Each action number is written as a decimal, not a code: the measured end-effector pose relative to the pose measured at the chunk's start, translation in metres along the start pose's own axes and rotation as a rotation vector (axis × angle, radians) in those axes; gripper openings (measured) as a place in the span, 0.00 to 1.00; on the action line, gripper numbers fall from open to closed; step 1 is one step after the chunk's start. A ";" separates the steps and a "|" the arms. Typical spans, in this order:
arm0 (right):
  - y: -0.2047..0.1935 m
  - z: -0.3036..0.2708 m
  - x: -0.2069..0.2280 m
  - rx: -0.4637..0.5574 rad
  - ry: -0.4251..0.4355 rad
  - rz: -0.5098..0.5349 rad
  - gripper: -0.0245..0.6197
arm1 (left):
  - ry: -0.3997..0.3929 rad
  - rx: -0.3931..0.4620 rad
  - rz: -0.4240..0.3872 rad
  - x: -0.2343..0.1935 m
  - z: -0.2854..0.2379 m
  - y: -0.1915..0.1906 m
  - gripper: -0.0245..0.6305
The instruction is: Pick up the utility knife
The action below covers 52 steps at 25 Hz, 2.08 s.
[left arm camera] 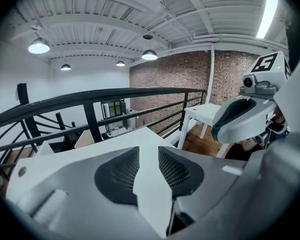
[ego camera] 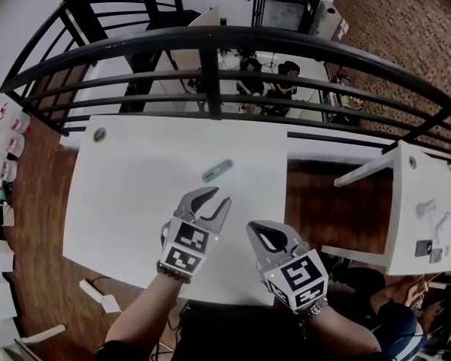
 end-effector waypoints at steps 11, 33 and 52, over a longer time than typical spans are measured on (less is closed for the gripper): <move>-0.001 -0.058 0.037 -0.062 -0.019 -0.074 0.03 | -0.020 -0.135 -0.017 -0.060 -0.095 -0.053 0.33; 0.000 -0.091 0.066 -0.093 -0.042 -0.111 0.03 | -0.181 -0.226 -0.028 -0.065 -0.148 -0.099 0.36; 0.016 -0.062 0.042 -0.029 -0.033 -0.061 0.03 | -0.127 -0.230 -0.083 -0.057 -0.113 -0.076 0.28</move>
Point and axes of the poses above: the fingertips, and each gripper's own axes: z backward along the fingers, x to its right, y out of its top, the point moved 4 cm from there along z, backward along the fingers, and after that the axes turned 14 degrees about -z, right-handed, at the moved point
